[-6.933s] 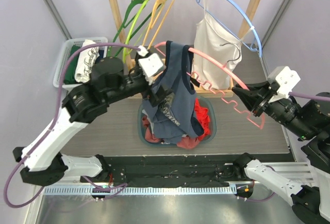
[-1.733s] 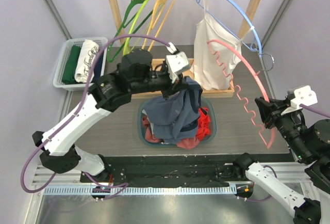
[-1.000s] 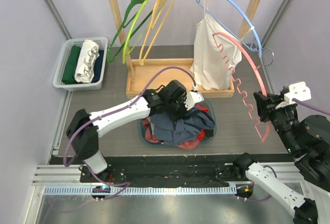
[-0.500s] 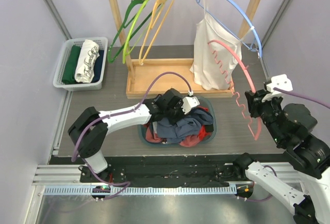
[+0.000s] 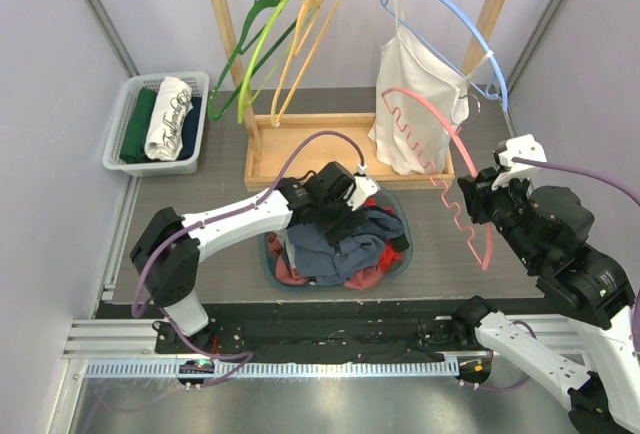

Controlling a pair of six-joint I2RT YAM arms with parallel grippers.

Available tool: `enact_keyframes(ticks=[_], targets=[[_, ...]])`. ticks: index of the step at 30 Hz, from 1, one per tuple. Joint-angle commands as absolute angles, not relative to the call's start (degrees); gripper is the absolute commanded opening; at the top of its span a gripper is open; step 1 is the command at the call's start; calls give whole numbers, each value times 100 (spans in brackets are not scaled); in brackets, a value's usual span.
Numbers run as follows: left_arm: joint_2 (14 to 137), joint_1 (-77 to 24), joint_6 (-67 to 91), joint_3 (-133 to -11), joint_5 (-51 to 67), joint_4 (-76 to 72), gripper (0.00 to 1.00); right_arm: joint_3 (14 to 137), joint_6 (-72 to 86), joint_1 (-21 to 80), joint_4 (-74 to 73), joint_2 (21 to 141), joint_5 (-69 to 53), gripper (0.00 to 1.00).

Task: Remove the tank top from the hanger
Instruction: Place the tank top in the bin.

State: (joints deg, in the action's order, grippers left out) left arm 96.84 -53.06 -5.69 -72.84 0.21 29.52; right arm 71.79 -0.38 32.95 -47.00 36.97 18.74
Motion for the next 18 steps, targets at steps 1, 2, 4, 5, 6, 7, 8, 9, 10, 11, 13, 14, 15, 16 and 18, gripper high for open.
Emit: enact_keyframes(ticks=[1,2,4,5,6,7,8,9,10,11,13,14,15,16,18], targets=[[9273,-5291,-360,-7347,-685,4167,80,7400,141,3313,-4342,3849,1697,1],[9142,-5291,-395,-7522,-720,4149,81,7426,132,3322,-4333,3876,1688,1],[9088,-5282,-422,-7786,-844,4245,82,7453,132,3322,-4342,3955,1670,1],[9070,-5291,-518,-8074,-870,4332,82,7479,132,3322,-4342,3972,1679,1],[9079,-5282,-579,-8216,-922,4350,82,7497,132,3322,-4342,3981,1679,1],[9070,-5282,-624,-8357,-923,4359,83,7514,141,3314,-4342,4008,1687,1],[9070,-5282,-668,-8593,-897,4420,83,7523,158,3313,-4342,4008,1705,1],[9096,-5282,-703,-8709,-844,4482,83,7523,158,3313,-4342,4017,1714,1],[9097,-5282,-677,-8814,-739,4543,84,7523,167,3322,-4333,4034,1749,1],[9097,-5282,-659,-9024,-651,4753,84,7532,167,3322,-4359,4043,1766,1],[9079,-5282,-510,-9201,-423,4973,84,7541,202,3322,-4412,4060,1793,1],[9053,-5282,-440,-9350,-326,5175,84,7541,228,3322,-4412,4061,1810,1],[8966,-5291,-300,-9386,-247,5255,84,7532,237,3322,-4412,4052,1811,1],[8887,-5282,-151,-9335,-98,5273,84,7532,246,3322,-4421,4043,1811,1],[8737,-5274,365,-9177,226,5317,84,7550,281,3322,-4438,4025,1793,1]])
